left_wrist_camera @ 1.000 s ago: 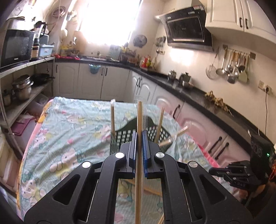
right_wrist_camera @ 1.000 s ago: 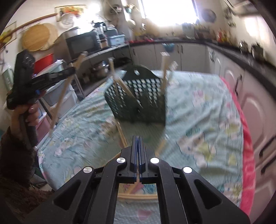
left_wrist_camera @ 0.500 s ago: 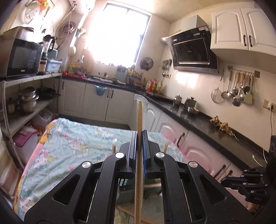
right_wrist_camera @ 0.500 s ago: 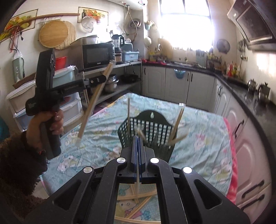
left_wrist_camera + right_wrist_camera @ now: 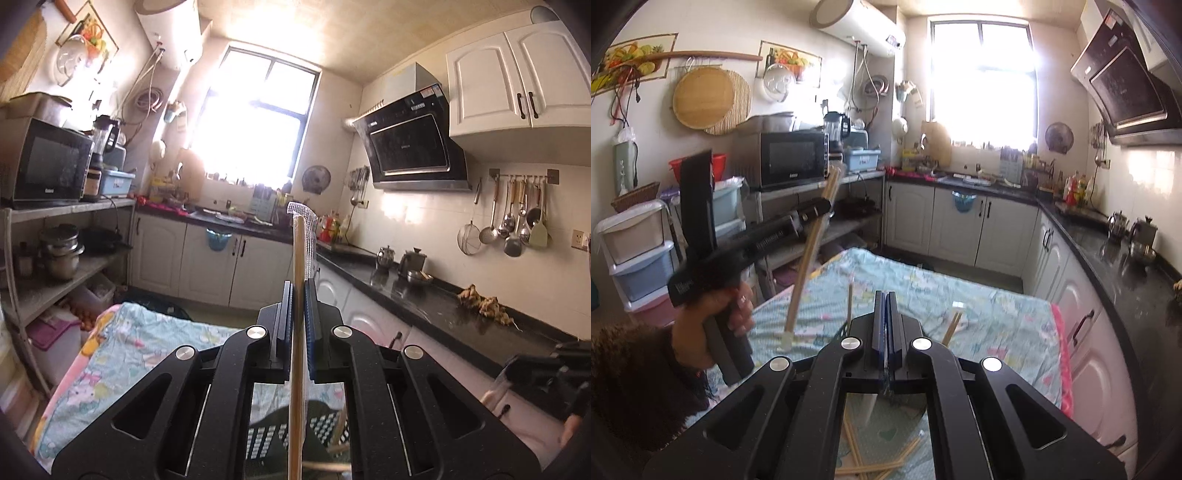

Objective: Organize utensils
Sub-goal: 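Carry both chopsticks over the green caddy and open the left gripper while the right opens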

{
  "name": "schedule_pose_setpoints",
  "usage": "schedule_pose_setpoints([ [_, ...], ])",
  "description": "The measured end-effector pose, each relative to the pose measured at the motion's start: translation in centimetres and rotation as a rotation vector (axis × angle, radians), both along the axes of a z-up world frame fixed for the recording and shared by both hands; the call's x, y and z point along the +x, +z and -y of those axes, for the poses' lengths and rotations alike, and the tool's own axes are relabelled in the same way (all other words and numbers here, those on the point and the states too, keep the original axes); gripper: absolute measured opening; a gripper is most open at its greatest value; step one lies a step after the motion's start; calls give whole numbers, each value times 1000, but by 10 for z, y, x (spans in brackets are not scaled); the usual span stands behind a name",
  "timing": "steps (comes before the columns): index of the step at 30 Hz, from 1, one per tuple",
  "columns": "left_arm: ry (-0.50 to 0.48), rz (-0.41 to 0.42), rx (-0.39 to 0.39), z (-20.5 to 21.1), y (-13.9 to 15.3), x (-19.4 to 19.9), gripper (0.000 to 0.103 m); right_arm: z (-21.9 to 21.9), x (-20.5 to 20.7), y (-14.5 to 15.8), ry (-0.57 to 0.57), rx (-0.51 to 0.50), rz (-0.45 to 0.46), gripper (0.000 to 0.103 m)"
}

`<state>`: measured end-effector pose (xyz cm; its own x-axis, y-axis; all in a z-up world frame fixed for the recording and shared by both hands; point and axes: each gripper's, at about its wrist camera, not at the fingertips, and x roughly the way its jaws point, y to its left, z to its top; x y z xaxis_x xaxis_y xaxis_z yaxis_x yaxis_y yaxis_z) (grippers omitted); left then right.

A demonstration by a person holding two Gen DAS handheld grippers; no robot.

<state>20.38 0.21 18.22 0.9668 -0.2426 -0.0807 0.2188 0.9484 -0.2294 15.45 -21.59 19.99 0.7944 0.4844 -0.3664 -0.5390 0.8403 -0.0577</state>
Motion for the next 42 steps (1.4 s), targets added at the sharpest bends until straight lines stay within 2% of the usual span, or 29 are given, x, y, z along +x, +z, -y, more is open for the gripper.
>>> schedule_pose_setpoints([
  [10,35,48,11,9,10,18,3,5,14,54,-20,54,118,1],
  [18,47,60,35,17,6,32,3,6,37,74,-63,78,153,1],
  [31,49,59,40,16,-23,50,3,0,80,41,-113,60,75,1],
  [38,49,56,15,13,-37,57,3,-6,92,20,-120,45,31,1],
  [42,53,71,27,18,-41,57,3,-12,96,9,-119,36,8,1],
])
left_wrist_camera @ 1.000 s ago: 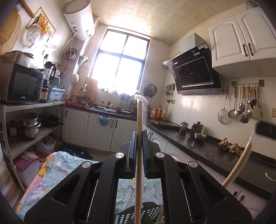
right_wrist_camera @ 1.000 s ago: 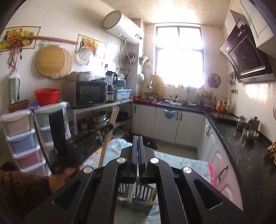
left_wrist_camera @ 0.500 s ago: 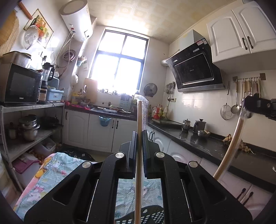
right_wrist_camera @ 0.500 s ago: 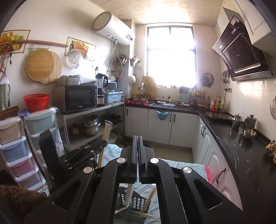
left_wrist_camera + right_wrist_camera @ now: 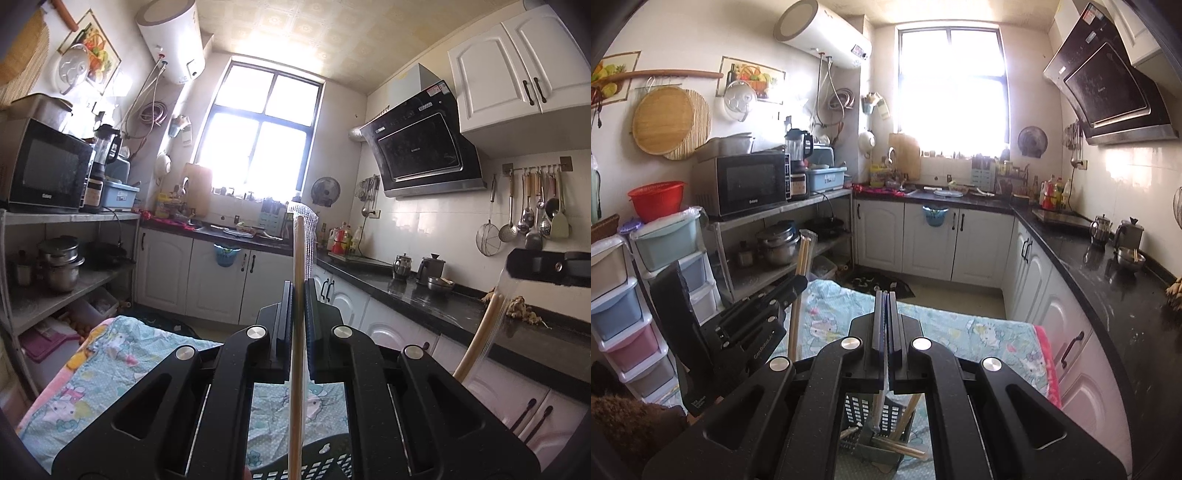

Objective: Organize utensils
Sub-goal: 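Carry both chopsticks over the green caddy and open the left gripper while the right opens, then withdraw both open grippers from the caddy back over the remaining chopsticks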

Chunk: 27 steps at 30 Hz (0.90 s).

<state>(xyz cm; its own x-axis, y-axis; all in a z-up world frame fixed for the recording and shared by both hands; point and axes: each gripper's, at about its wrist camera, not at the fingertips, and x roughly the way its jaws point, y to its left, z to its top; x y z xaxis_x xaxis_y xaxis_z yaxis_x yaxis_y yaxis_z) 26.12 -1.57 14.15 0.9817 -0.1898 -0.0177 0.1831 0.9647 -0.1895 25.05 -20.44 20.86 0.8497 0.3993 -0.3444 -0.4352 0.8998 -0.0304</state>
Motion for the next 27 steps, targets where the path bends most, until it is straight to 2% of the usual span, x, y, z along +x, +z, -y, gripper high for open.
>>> schedule_pose_setpoints([
  [9,17,15,52,11,-18,5,3,-13,3,-22,-4,-36,-27,1],
  [21,15,-14,35,3,-36,3,3,-13,10,-41,-13,-24,-79,2],
  [27,-7,-49,11,-5,-37,-7,13,-11,10,-47,-23,-24,-98,2],
])
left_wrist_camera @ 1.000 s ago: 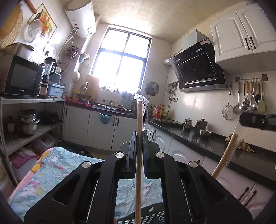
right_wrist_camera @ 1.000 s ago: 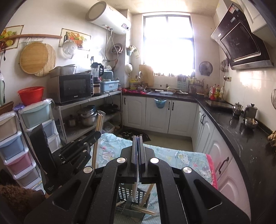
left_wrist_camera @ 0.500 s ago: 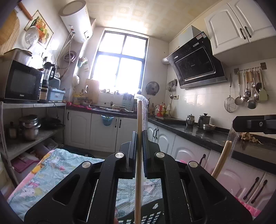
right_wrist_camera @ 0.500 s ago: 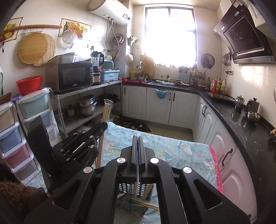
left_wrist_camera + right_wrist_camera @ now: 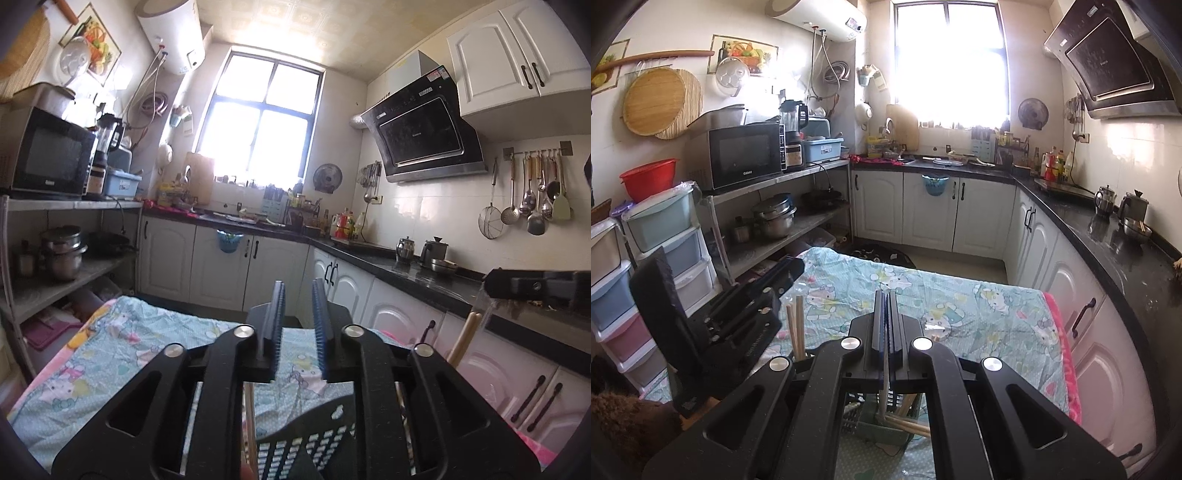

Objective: Organize utensils
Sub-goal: 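Withdraw both open grippers from the caddy back over the remaining chopsticks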

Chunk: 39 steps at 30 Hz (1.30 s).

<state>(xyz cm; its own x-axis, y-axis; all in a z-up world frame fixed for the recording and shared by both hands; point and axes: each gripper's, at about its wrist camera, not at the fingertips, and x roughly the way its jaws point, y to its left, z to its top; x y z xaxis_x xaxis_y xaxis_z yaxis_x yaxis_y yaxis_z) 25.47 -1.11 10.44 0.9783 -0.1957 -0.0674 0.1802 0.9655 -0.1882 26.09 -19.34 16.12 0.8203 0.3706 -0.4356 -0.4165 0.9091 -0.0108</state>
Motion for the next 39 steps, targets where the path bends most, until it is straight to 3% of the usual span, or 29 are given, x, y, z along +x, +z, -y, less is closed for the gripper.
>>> schedule_pose_setpoints([
  [4,-10,-31,-12,-5,3,-10,32,6,2,-5,-20,5,-18,15],
  [8,-16,-63,-23,-9,8,-18,39,12,2,-8,-35,13,-29,21],
  [14,-36,-111,-42,-17,13,-31,57,18,-9,-9,-48,0,-12,36],
  [16,-49,-123,-50,-19,15,-36,65,21,-13,-9,-47,6,-12,43],
  [22,-53,-138,-59,-23,19,-52,92,28,-30,-9,-51,21,2,54],
  [31,-56,-182,-74,-33,18,-73,92,35,-60,-15,-50,29,26,68],
  [39,-71,-221,-88,-38,10,-91,92,32,-80,-22,-39,18,34,70],
])
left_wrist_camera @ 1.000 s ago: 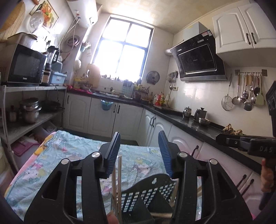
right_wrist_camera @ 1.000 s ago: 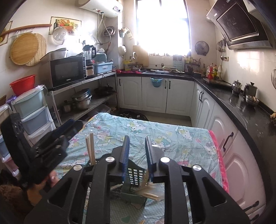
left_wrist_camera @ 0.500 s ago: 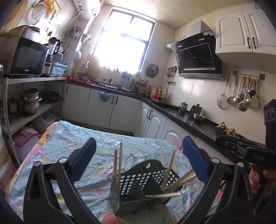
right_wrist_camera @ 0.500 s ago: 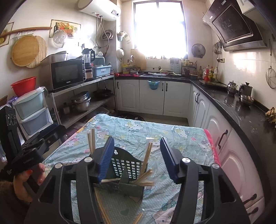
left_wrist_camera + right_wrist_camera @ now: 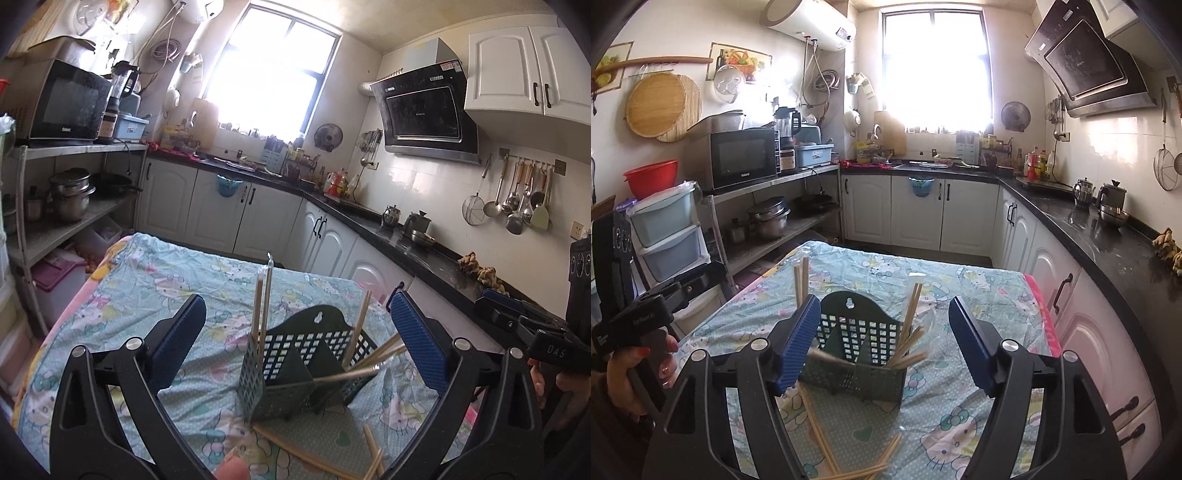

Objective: Organize utensils
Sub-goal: 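Withdraw both open grippers from the caddy back over the remaining chopsticks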

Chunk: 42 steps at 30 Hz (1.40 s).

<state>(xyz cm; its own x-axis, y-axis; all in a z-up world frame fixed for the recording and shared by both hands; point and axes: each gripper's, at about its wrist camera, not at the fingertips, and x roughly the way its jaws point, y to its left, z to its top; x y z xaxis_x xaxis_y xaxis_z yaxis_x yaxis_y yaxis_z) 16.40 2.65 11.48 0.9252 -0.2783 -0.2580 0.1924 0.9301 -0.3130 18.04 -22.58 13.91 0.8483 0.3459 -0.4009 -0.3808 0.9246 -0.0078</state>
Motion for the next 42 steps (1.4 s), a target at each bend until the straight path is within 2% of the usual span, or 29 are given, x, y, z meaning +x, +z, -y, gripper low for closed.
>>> schedule_pose_setpoints([
  [17,-2,-59,-3,-5,-21,-22,93,-5,-32,-20,14,-33,-38,70],
  [19,-2,-68,-4,-5,-24,-24,93,-4,-34,-24,12,-36,-48,74],
  [26,-15,-105,-3,-1,-36,-26,93,2,-42,-40,5,-40,-83,75],
  [34,-39,-150,0,9,-49,-28,93,9,-51,-62,-12,-46,-146,75],
  [42,-61,-210,14,19,-67,-25,93,17,-59,-93,-40,-35,-250,75],
])
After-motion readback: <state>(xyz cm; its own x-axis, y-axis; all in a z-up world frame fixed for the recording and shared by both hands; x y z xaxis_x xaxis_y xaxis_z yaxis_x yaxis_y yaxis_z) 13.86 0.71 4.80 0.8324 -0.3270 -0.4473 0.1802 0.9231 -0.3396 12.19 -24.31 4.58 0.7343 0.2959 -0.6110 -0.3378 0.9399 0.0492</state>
